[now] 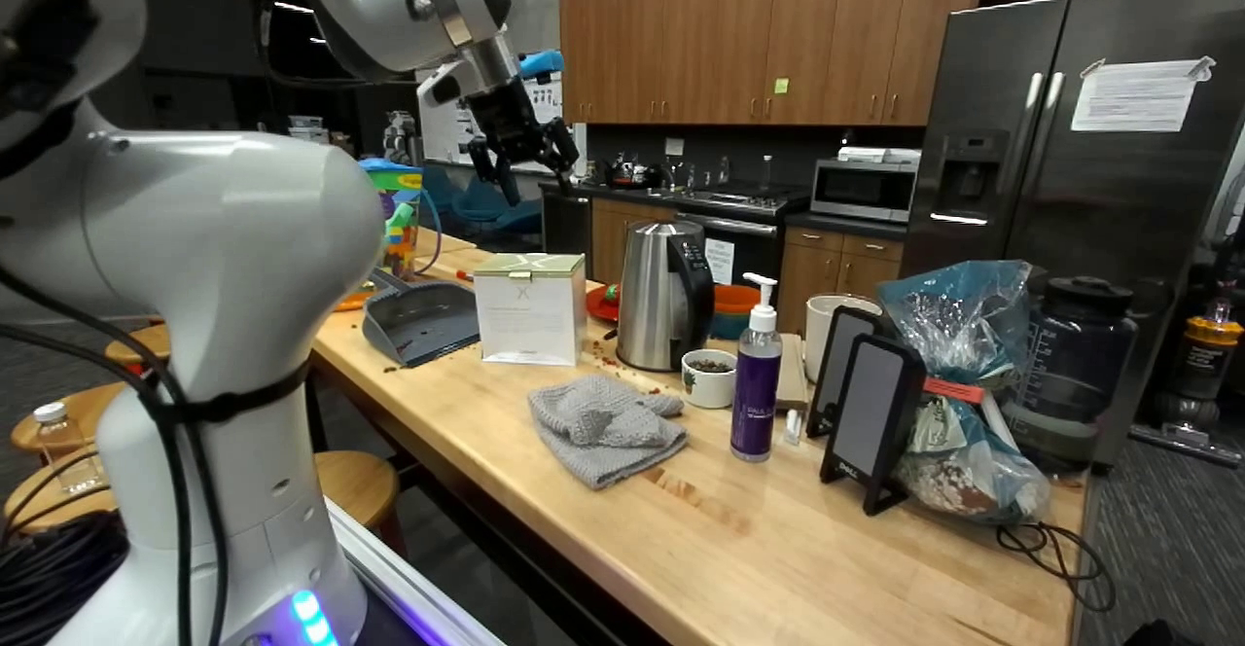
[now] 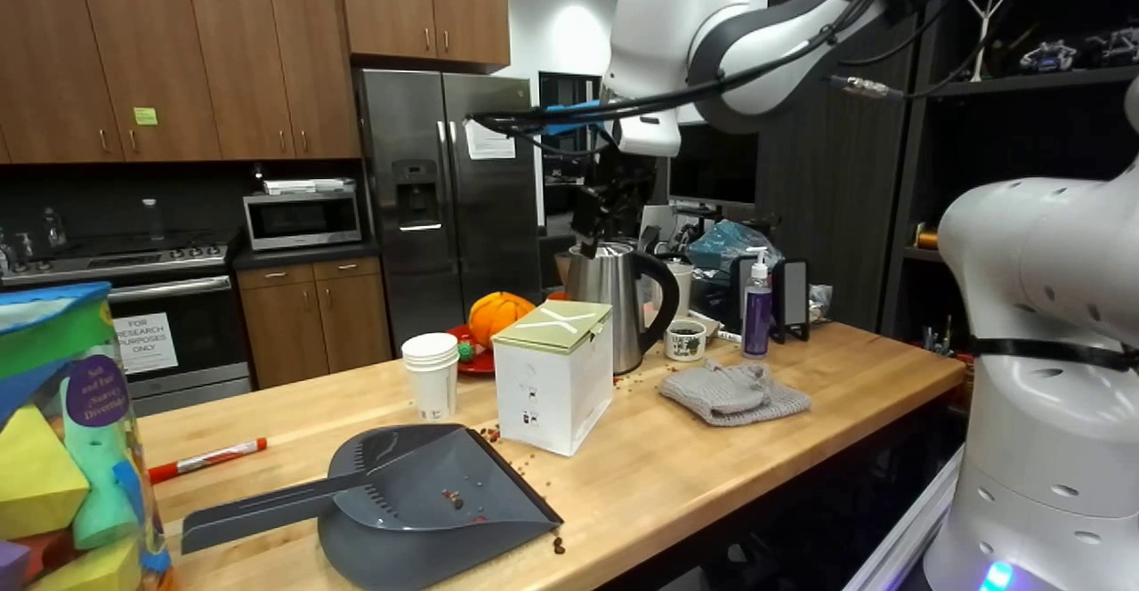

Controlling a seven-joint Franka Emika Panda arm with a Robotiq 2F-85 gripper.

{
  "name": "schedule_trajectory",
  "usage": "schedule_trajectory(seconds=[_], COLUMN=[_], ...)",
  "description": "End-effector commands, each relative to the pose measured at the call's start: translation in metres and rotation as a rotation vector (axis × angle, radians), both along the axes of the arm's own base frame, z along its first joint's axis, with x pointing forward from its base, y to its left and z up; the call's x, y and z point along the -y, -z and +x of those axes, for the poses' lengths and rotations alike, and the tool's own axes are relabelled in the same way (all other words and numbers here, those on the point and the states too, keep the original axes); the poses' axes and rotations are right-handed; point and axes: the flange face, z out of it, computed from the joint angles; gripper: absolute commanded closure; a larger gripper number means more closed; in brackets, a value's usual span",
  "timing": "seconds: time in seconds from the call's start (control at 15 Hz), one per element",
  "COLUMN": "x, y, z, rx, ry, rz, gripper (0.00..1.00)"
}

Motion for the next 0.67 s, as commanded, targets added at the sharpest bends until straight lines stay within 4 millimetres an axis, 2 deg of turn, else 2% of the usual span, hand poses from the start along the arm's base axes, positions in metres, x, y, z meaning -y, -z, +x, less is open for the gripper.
schedule_trajectory(seconds=[0.0, 0.33, 0.6], x=[0.020, 0.054, 0.075], y=[-0.020, -0.027, -0.020], z=[-0.012, -0.026, -0.042], rx=[-0.009, -0.050, -0.135], ry=[0.166, 0.417, 0.621], rz=[-0.044, -0.093, -0.159], gripper=[0.00, 0.00, 0.00])
